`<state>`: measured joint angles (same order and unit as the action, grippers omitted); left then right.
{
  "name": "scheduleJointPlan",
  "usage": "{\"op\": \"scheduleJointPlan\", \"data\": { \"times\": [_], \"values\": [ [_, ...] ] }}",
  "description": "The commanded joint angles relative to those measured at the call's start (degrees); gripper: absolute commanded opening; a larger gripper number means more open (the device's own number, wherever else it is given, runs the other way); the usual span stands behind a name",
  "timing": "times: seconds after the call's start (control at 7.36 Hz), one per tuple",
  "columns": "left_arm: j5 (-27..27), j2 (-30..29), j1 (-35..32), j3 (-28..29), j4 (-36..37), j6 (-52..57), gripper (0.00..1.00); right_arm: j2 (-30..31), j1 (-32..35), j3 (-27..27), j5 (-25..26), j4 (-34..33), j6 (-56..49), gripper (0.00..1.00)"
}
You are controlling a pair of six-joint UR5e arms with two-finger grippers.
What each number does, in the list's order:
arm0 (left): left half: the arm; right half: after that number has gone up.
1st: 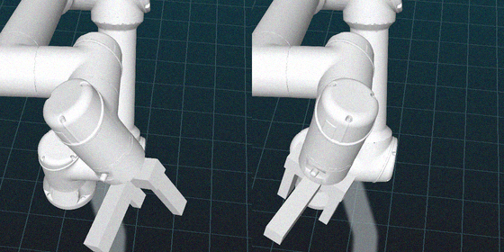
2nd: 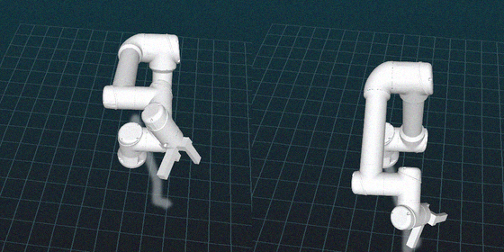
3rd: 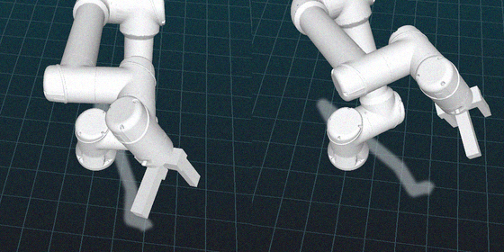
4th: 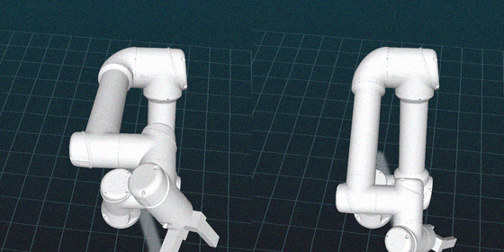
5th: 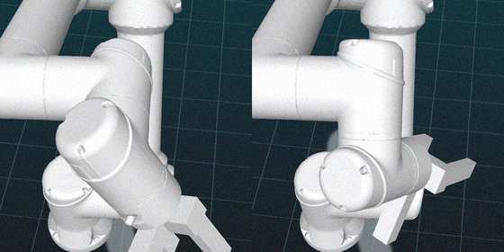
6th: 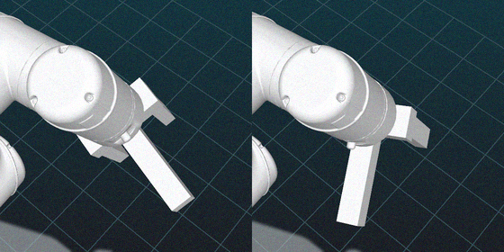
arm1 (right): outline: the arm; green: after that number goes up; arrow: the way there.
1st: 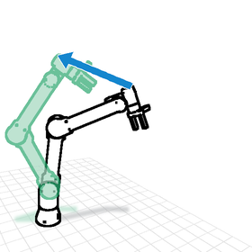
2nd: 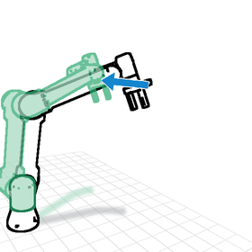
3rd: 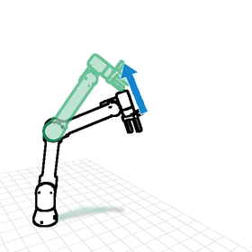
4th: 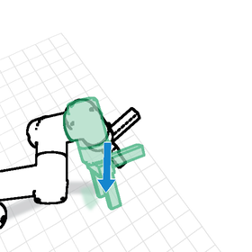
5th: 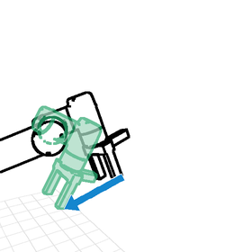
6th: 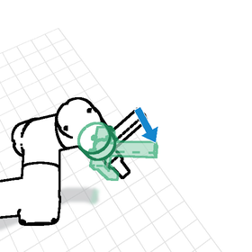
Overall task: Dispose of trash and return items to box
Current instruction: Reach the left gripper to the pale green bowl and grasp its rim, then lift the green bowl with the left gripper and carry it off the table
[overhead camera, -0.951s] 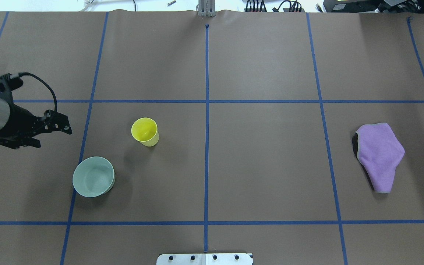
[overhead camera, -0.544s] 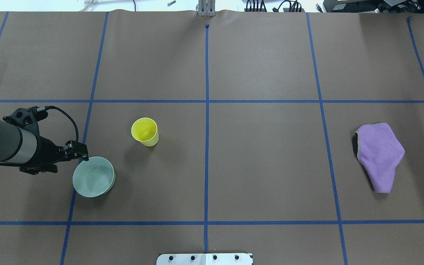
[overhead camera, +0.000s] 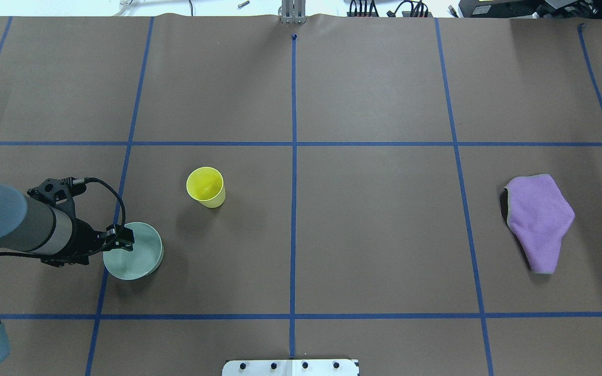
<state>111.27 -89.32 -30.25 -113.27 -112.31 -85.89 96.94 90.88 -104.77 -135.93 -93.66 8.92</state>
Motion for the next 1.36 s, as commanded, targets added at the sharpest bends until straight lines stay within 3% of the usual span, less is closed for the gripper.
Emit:
{"op": "scheduleJointPlan", "data": {
  "times": [0.0, 0.14, 0.27, 0.54, 0.68, 0.82, 0.95, 1.22],
  "values": [
    [-0.96, -0.15, 1.33, 1.04, -0.71, 0.02, 0.5, 0.0, 0.0, 0.09, 0.05, 0.06, 0.14, 1.0],
    [-0.97, 0.2, 1.33, 1.13, -1.41, -0.07, 0.14, 0.0, 0.0, 0.0, -0.03, 0.06, 0.14, 1.0],
    [-0.97, 0.2, 1.33, 1.04, -1.42, -0.07, 0.0, 0.0, 0.0, 0.0, -0.03, 0.06, 0.14, 1.0],
    [-0.36, 0.81, 0.9, 0.51, -1.42, -0.24, 0.0, 0.0, 0.0, 0.0, -0.03, 0.06, 0.14, 1.0],
    [0.35, 2.56, 0.37, -2.45, -1.51, -0.33, 0.0, -0.09, 0.0, -0.08, -0.03, 0.06, 0.14, 1.0],
    [5.75, 5.97, -1.11, -7.35, -1.42, -0.24, 0.0, -0.09, 0.0, -0.26, -0.03, 0.15, 0.14, 1.0],
    [11.98, 6.61, -8.0, -8.96, -1.42, -0.07, 0.0, -0.09, 0.0, -0.26, -0.03, 0.06, 0.14, 1.0],
    [22.88, 6.35, -20.4, -8.02, -1.33, 0.28, 0.0, -0.09, 0.0, -0.26, -0.12, 0.06, 0.22, 1.0]
  ]
}}
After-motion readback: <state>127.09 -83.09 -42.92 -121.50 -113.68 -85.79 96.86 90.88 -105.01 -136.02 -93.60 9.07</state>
